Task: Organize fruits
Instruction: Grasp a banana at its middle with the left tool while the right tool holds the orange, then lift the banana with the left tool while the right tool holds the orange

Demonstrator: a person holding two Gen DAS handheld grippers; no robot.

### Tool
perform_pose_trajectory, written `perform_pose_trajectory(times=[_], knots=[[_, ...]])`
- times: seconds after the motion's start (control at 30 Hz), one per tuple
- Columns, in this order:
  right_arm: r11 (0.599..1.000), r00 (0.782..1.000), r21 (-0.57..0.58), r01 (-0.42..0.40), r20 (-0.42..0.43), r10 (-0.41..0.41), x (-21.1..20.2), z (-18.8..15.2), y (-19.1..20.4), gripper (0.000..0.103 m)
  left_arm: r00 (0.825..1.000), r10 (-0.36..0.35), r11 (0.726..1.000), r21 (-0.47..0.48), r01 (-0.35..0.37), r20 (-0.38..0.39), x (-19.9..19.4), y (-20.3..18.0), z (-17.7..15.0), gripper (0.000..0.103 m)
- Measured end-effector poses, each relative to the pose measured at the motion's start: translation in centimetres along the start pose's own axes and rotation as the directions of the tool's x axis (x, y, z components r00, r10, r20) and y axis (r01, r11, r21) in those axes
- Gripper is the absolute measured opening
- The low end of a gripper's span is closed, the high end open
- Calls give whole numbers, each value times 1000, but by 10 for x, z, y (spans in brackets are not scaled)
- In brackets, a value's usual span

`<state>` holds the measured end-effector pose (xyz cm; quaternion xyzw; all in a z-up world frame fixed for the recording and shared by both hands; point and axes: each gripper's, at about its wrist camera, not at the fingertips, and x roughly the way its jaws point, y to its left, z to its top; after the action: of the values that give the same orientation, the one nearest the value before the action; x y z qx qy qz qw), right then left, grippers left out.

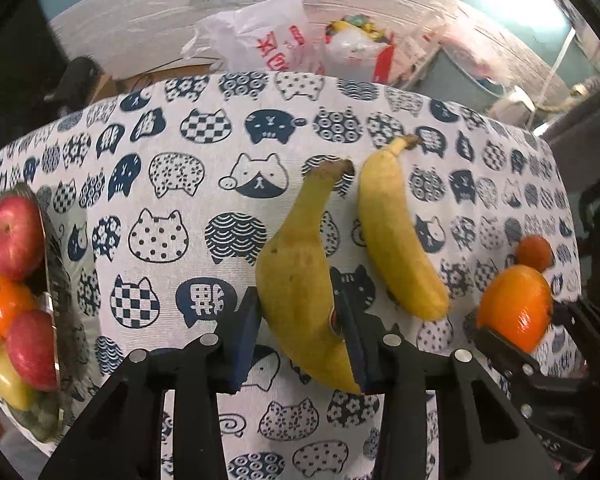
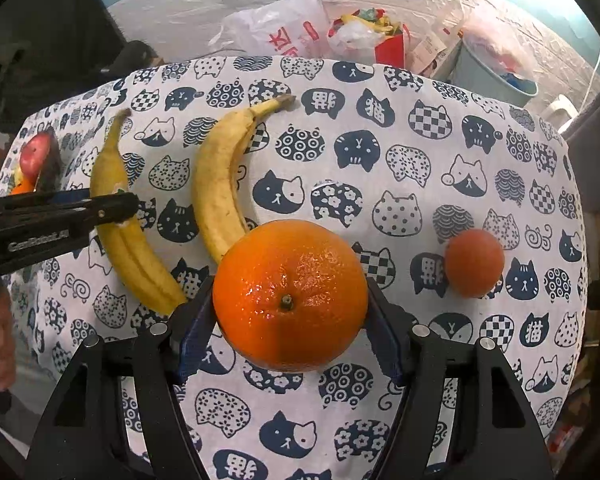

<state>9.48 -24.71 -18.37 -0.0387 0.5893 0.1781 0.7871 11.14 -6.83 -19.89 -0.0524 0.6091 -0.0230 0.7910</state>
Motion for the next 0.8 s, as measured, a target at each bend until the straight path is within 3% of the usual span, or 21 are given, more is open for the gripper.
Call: perform_pose_trajectory(times=[0.17,0.53,0.6,0.67,0.8], knots=[[1000,1000,-5,-12,5,12,-3,0,6,69,1000,4,999,41,-3,-12,-2,-3,2,40],[999,1000,30,-17,6,17,-5,1,-7,69,999,-47,999,-20,47,-9,28,-9,20,42],[999,1000,39,-17,6,16,-5,2,-11,69,999,-39,999,-20,39,-13,31,-11,19,48],[999,1000,48,-18,4,18,-4,2,-14,69,999,-34,999,-36,33,-23,35,-12,19,64],[998,1000,51,-24,6,23,-4,5,-17,69,999,-28,998,-49,27,-30,42,-13,18,69]])
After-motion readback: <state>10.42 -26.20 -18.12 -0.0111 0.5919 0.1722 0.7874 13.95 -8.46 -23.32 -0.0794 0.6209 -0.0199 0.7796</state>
